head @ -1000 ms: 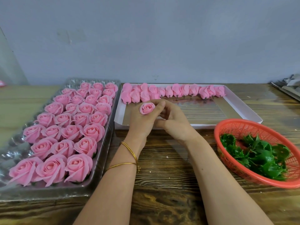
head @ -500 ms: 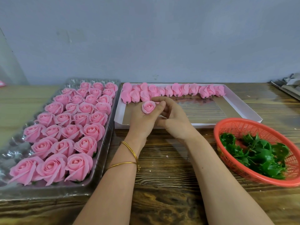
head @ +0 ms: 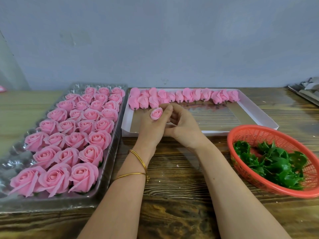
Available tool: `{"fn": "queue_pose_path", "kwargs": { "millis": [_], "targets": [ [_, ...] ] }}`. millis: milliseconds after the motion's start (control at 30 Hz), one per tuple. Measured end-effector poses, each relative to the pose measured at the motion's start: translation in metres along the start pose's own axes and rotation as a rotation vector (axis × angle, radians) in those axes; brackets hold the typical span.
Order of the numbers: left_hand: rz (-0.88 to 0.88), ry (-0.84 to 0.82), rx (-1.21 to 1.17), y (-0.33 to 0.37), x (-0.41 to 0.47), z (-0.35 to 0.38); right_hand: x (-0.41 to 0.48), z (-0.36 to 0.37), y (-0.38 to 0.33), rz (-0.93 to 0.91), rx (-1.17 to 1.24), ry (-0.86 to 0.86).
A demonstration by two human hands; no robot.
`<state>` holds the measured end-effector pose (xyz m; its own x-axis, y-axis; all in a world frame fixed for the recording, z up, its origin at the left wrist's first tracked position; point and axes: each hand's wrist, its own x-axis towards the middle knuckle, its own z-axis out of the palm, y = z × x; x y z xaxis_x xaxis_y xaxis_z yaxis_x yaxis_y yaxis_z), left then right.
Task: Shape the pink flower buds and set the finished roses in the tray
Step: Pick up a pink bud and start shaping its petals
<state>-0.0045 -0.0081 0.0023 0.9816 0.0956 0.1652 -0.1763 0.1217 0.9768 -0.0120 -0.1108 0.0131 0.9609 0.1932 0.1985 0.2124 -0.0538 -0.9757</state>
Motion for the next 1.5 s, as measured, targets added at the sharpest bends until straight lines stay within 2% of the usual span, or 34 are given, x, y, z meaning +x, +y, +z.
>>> {"fn": "queue_pose_path", "kwargs": {
  "millis": [500,867,1200,1500],
  "targets": [
    [0.075,-0.064,0.082,-0.0038,0.0022,-0.0064,-0.0028,-0.0043,-0.0020,0.012,-0.026,-0.065],
    [-0.060,0.014,0.008,0.0022,0.0013,-0.0013,-0.0014,0.0001,-0.0012,-0.019,-0.022,-0.016],
    [0.020,-0.037,0.119,0.0006,0.0014,-0.0051,-0.0022,-0.0033,-0.0024,0.014,-0.004,-0.051],
    [-0.036,-0.011,0.007,0.0023,0.0017,-0.0018,-0.0020,-0.0010,-0.0032,-0.004,-0.013,-0.036]
  ]
}}
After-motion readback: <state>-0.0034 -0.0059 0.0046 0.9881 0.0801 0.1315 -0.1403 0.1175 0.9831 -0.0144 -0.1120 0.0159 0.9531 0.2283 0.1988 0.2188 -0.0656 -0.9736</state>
